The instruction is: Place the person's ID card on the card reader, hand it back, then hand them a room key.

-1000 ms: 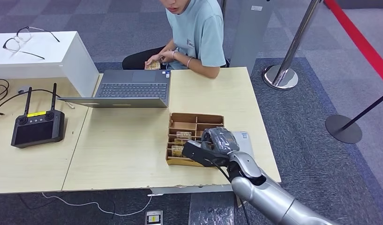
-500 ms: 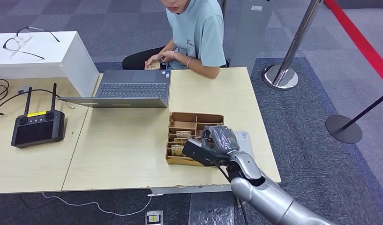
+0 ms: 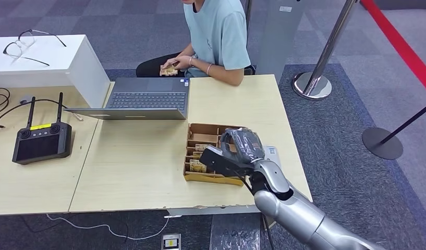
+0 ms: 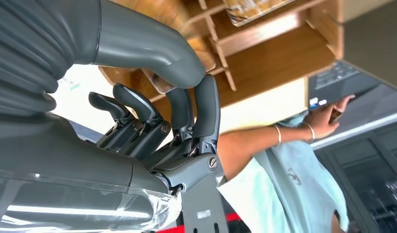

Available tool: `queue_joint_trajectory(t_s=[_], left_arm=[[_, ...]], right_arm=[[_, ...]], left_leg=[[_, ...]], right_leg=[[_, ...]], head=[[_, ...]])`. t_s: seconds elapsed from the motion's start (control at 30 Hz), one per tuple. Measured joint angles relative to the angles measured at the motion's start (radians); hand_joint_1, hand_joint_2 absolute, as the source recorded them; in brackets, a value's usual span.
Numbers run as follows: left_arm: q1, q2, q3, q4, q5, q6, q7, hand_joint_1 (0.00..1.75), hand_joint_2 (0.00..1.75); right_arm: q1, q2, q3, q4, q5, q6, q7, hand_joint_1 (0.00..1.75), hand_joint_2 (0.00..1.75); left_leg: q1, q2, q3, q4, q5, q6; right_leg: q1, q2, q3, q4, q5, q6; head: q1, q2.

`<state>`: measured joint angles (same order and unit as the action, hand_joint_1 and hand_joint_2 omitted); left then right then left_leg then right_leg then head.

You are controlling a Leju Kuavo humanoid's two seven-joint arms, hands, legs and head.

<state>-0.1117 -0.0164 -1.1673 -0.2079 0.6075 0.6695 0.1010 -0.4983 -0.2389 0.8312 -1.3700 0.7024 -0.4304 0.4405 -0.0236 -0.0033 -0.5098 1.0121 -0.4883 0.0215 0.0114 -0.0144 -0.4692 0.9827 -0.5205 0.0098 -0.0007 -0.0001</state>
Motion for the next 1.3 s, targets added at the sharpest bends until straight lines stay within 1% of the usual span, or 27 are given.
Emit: queue_joint_trajectory(t_s=[0.47, 0.5, 0.57, 0.6, 0.63, 0.7, 0.77, 0.9, 0.97, 1.03, 1.1, 1.17, 1.3], left_arm=[[0.0, 0.0, 0.0, 0.0, 0.0, 0.0, 0.0, 0.0, 1.75], [0.0, 0.0, 0.0, 0.0, 0.0, 0.0, 0.0, 0.0, 1.75], [0.0, -0.002, 0.0, 0.0, 0.0, 0.0, 0.0, 0.0, 1.75], [0.0, -0.003, 0.0, 0.0, 0.001, 0.0, 0.0, 0.0, 1.75], [0.0, -0.004, 0.0, 0.0, 0.001, 0.0, 0.0, 0.0, 1.75], [0.0, -0.006, 0.0, 0.0, 0.002, 0.0, 0.0, 0.0, 1.75], [0.0, -0.007, 0.0, 0.0, 0.003, 0.0, -0.001, 0.0, 1.75], [0.0, -0.008, -0.001, 0.0, 0.004, 0.0, 0.0, 0.0, 1.75], [0.0, -0.008, -0.001, 0.0, 0.004, 0.0, 0.0, 0.0, 1.75], [0.0, -0.008, -0.002, 0.0, 0.004, 0.0, 0.0, 0.0, 1.75], [0.0, -0.008, -0.003, 0.0, 0.004, -0.001, 0.0, 0.0, 1.75], [0.0, -0.008, -0.004, 0.0, 0.004, -0.001, 0.0, 0.0, 1.75], [0.0, -0.008, -0.006, 0.0, 0.002, -0.001, 0.0, 0.0, 1.75]], right_arm=[[-0.032, 0.018, 0.0, -0.007, 0.001, 0.001, -0.002, 1.75, 1.75], [-0.032, 0.018, 0.0, -0.007, 0.001, 0.001, -0.002, 1.68, 1.75], [-0.033, 0.019, 0.0, -0.007, 0.0, 0.002, -0.002, 1.37, 1.75], [-0.033, 0.02, 0.001, -0.007, -0.001, 0.002, -0.002, 1.3, 1.75], [-0.033, 0.021, 0.001, -0.006, -0.002, 0.005, -0.002, 1.3, 1.75], [-0.034, 0.022, 0.001, -0.005, -0.005, 0.014, -0.001, 1.51, 1.75], [-0.035, 0.022, 0.002, -0.005, -0.008, 0.025, 0.002, 1.51, 1.75], [-0.035, 0.02, 0.003, 0.0, -0.008, 0.047, 0.02, 1.43, 1.75], [-0.035, 0.015, 0.006, 0.006, -0.006, 0.054, 0.027, 1.25, 1.75], [-0.034, 0.009, 0.008, 0.012, -0.003, 0.061, 0.034, 1.0, 1.75], [-0.032, 0.006, 0.009, 0.018, 0.001, 0.067, 0.039, 0.83, 1.75], [-0.028, 0.004, 0.009, 0.022, 0.003, 0.069, 0.041, 0.75, 1.75], [-0.024, 0.004, 0.01, 0.031, 0.003, 0.07, 0.041, 0.72, 1.75]], left_leg=[[0.0, 0.0, 0.0, 0.0, 0.0, 0.0], [0.0, 0.0, 0.0, 0.0, 0.0, 0.0], [0.0, 0.0, 0.0, 0.0, 0.0, 0.0], [0.0, 0.0, 0.0, 0.0, 0.0, 0.0], [0.0, 0.0, 0.0, 0.0, 0.0, 0.0], [0.0, 0.0, 0.0, 0.0, 0.0, 0.0], [0.0, 0.0, 0.0, 0.0, 0.0, 0.0], [0.0, 0.0, 0.0, 0.0, 0.0, 0.0], [0.0, 0.0, -0.001, 0.0, 0.0, 0.0], [0.0, 0.0, -0.001, 0.0, 0.0, 0.0], [0.0, 0.0, -0.001, 0.0, 0.0, 0.0], [0.0, 0.0, -0.001, 0.0, 0.0, 0.0], [0.0, 0.0, -0.001, 0.0, 0.0, 0.0]], right_leg=[[0.0, 0.0, 0.0, 0.0, 0.0, 0.0], [0.0, 0.0, 0.0, 0.0, 0.0, 0.0], [0.0, 0.0, 0.0, 0.0, 0.0, 0.0], [0.0, 0.0, 0.0, 0.0, 0.0, 0.0], [0.0, 0.0, 0.0, 0.0, 0.0, 0.0], [0.0, 0.0, 0.0, 0.0, 0.0, 0.0], [0.0, 0.0, 0.0, 0.0, 0.0, 0.0], [0.0, 0.0, 0.0, 0.0, 0.0, 0.0], [0.0, 0.0, -0.001, 0.0, 0.0, 0.0], [0.0, 0.0, -0.001, 0.0, 0.0, 0.0], [0.0, 0.0, -0.001, 0.0, 0.0, 0.0], [0.0, 0.0, -0.001, 0.0, 0.0, 0.0], [0.0, 0.0, -0.001, 0.0, 0.0, 0.0]], head=[[0.0, 0.0], [0.0, 0.0], [0.0, 0.0], [0.0, 0.0], [0.0, 0.0], [0.0, 0.0], [0.0, 0.0], [0.0, 0.0], [0.0, 0.0], [0.0, 0.0], [0.0, 0.0], [0.0, 0.0], [0.0, 0.0]])
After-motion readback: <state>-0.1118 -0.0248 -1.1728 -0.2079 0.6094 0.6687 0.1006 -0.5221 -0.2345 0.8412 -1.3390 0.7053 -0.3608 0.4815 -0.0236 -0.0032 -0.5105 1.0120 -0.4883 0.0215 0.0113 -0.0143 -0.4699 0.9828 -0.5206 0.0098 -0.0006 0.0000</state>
